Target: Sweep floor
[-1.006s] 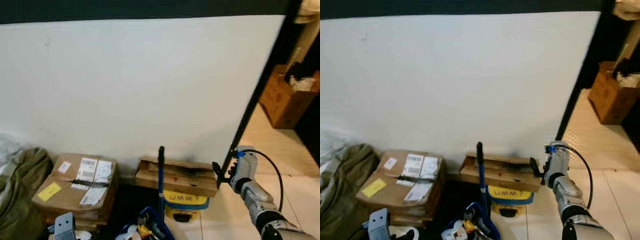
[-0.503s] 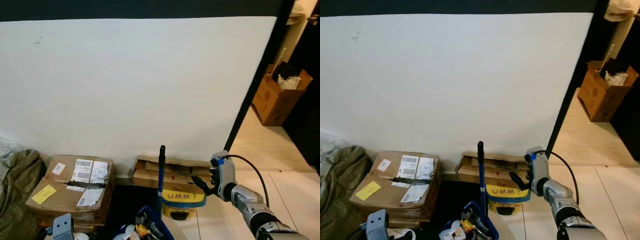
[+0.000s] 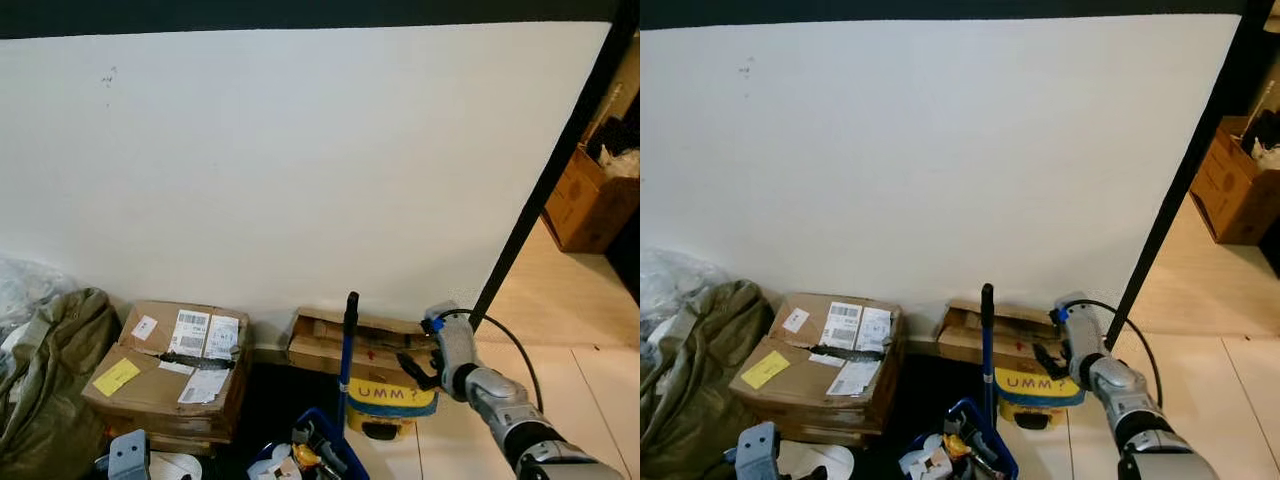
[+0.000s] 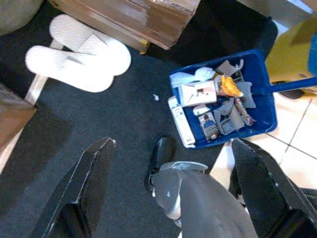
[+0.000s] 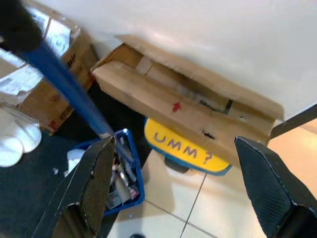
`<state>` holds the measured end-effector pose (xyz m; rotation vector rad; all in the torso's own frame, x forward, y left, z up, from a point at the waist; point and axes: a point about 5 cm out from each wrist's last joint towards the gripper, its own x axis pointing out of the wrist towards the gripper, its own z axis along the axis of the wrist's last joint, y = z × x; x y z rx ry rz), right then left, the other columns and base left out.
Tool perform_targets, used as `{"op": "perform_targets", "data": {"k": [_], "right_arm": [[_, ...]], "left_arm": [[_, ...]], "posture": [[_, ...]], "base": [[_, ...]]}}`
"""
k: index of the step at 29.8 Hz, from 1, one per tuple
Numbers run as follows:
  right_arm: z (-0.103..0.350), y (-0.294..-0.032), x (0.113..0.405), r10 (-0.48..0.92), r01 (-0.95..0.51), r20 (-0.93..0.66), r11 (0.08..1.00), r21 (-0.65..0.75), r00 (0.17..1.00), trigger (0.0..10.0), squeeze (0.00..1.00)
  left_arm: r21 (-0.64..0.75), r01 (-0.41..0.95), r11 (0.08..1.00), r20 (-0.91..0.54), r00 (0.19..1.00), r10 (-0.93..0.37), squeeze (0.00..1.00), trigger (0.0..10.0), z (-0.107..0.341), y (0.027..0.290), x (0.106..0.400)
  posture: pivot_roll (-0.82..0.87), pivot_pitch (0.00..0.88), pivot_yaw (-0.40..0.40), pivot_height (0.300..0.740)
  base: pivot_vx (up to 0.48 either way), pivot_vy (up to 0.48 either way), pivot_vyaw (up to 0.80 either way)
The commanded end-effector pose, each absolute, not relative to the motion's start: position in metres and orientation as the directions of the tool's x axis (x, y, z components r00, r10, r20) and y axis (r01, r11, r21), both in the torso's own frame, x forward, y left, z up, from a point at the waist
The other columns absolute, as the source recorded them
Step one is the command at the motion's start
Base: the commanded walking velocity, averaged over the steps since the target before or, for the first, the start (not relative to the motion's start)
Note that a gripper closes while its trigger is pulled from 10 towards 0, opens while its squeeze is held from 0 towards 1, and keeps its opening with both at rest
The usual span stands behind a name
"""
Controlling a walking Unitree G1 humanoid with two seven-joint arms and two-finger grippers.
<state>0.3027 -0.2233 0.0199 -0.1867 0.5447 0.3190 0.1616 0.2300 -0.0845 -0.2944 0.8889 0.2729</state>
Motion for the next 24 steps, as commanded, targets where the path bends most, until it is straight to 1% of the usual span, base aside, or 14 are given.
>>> {"op": "perform_targets", "data": {"k": [1, 3, 4, 8, 13, 21, 24], "right_arm": [[0.017, -0.216, 0.302, 0.280, -0.375, -0.539, 0.924, -0.073, 0.794, 10.0, 0.00], [0.018, -0.207, 0.303, 0.313, -0.386, -0.505, 0.922, -0.043, 0.804, 10.0, 0.00], [0.018, -0.207, 0.303, 0.313, -0.386, -0.505, 0.922, -0.043, 0.804, 10.0, 0.00], [0.027, -0.193, 0.312, 0.345, -0.374, -0.418, 0.927, 0.013, 0.840, 10.0, 0.00], [0.025, -0.185, 0.312, 0.379, -0.428, -0.445, 0.904, -0.010, 0.811, 10.0, 0.00], [0.026, -0.179, 0.312, 0.410, -0.453, -0.438, 0.891, 0.007, 0.800, 10.0, 0.00], [0.028, -0.176, 0.314, 0.408, -0.450, -0.421, 0.893, -0.001, 0.810, 10.0, 0.00]], "left_arm": [[-0.129, -0.342, 0.931, -0.805, 0.585, 0.103, 0.00, 10.0, -0.087, 0.229, 0.157], [-0.135, -0.339, 0.931, -0.803, 0.588, 0.098, 0.00, 10.0, -0.087, 0.227, 0.158], [-0.135, -0.339, 0.931, -0.803, 0.588, 0.098, 0.00, 10.0, -0.087, 0.227, 0.158], [-0.142, -0.334, 0.932, -0.802, 0.590, 0.089, 0.00, 10.0, -0.087, 0.224, 0.160], [-0.145, -0.331, 0.932, -0.801, 0.592, 0.085, 0.00, 10.0, -0.087, 0.224, 0.160], [-0.148, -0.330, 0.932, -0.799, 0.595, 0.084, 0.00, 10.0, -0.086, 0.225, 0.160], [-0.150, -0.329, 0.932, -0.797, 0.598, 0.083, 0.00, 10.0, -0.086, 0.224, 0.160]], "posture": [[-0.07, 0.041, 0.008, 0.740], [-0.07, 0.042, 0.007, 0.740], [-0.07, 0.042, 0.007, 0.740], [-0.07, 0.043, 0.008, 0.740], [-0.07, 0.049, 0.009, 0.740], [-0.07, 0.063, 0.010, 0.740], [-0.07, 0.065, 0.010, 0.740]], "base": [[0.000, 0.000, 0.00], [0.000, 0.000, 0.00], [0.000, 0.000, 0.00], [0.000, 0.000, 0.00], [0.000, 0.000, 0.00], [0.000, 0.000, 0.00], [0.000, 0.000, 0.00]]}}
